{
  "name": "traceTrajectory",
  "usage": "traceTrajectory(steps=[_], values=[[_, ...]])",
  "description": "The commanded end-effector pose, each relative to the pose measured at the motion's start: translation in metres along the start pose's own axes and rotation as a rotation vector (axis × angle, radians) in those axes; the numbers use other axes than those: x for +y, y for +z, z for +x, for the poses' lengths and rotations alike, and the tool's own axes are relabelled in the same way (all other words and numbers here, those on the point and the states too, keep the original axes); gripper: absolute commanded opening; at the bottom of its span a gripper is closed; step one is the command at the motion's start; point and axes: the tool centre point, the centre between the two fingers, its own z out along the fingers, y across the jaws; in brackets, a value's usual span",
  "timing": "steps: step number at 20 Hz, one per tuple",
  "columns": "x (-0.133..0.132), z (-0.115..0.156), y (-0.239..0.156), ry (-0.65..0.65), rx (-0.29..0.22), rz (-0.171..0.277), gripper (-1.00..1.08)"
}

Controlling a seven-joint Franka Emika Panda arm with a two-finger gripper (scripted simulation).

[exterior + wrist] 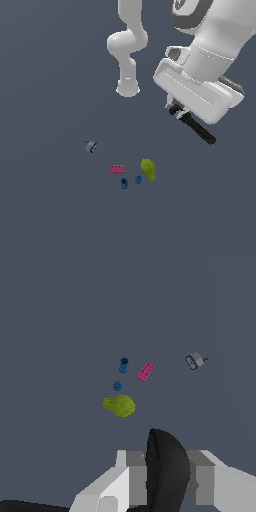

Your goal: Pick up a designated object from a clutter of objects.

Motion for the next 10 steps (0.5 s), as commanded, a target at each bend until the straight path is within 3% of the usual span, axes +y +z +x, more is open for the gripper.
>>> traceTrajectory(steps=[1,10], values=[[-0.0043,-0.0022,-0.0115,0.001,0.000,0.002,-1.00],[-0.0088,-0.0038,-0.0196,0.000,0.000,0.002,-1.00]])
